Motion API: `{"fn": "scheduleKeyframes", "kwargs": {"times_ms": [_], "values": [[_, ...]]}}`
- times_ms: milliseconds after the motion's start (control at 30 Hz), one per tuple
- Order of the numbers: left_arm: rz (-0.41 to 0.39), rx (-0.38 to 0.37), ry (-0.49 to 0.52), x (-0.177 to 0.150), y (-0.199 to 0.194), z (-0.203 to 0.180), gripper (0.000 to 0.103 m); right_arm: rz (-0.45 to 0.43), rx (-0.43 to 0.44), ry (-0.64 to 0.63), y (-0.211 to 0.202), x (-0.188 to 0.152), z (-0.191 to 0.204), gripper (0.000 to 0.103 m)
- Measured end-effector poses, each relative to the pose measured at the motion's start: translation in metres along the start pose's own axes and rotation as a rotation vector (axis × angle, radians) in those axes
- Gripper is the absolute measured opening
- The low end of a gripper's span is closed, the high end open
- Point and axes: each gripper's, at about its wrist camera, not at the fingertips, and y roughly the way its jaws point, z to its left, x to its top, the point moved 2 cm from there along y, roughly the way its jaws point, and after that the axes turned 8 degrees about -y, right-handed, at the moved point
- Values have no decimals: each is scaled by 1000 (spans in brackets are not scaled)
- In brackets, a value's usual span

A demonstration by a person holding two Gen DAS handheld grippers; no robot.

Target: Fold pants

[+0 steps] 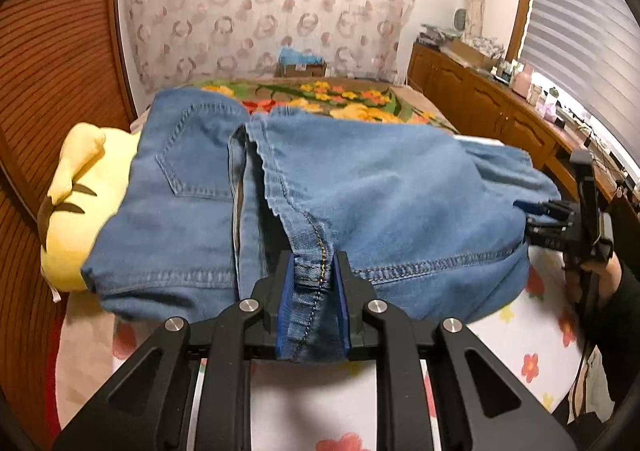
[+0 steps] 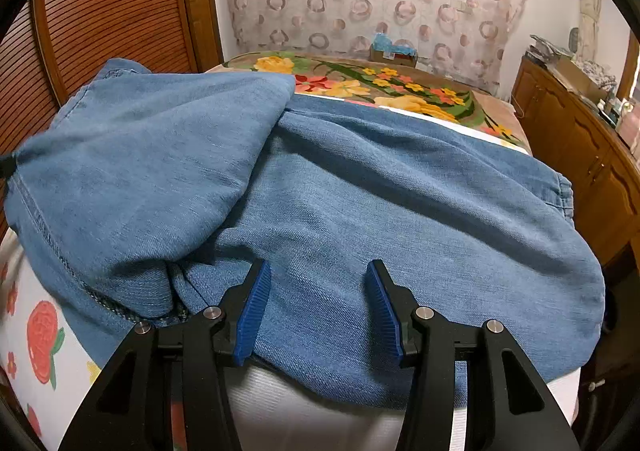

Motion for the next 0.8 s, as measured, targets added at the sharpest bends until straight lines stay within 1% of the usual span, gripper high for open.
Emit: {"fn": "scheduleKeyframes", "kwargs": {"times_ms": [167, 233, 267, 333, 400, 467, 500, 533, 600, 700, 800], "values": [[7, 0, -15, -4, 1, -4, 23, 0, -1, 0, 0, 0, -1, 52], [-4, -6, -15, -4, -2, -6, 33, 0, -1, 0, 0, 0, 1, 52], [-10, -9, -17, -3, -3, -6, 36, 0, 0, 0, 0, 0, 0, 52], [-21, -16, -24, 0, -5, -5, 48, 0, -1, -1, 0, 0, -1, 52], [-26, -27, -26, 1, -5, -6, 48, 0, 0, 0, 0, 0, -2, 52], [-22, -20, -17, 2, -3, -8, 60, 0, -1, -1, 0, -1, -2, 52], [-23, -23, -16, 1, -3, -10, 76, 1, -1, -1, 0, -1, -1, 52], [-28, -35, -15, 1, -2, -12, 81, 0, -1, -1, 0, -1, -1, 52], [-24, -38, -11, 1, 0, -15, 81, 1, -1, 0, 0, -1, -2, 52], [-35, -18, -7, 0, 4, -23, 81, 1, -2, -1, 0, -1, -1, 52], [-30, -22, 2, 1, 7, -30, 81, 1, -2, -1, 0, 0, 0, 52]]}}
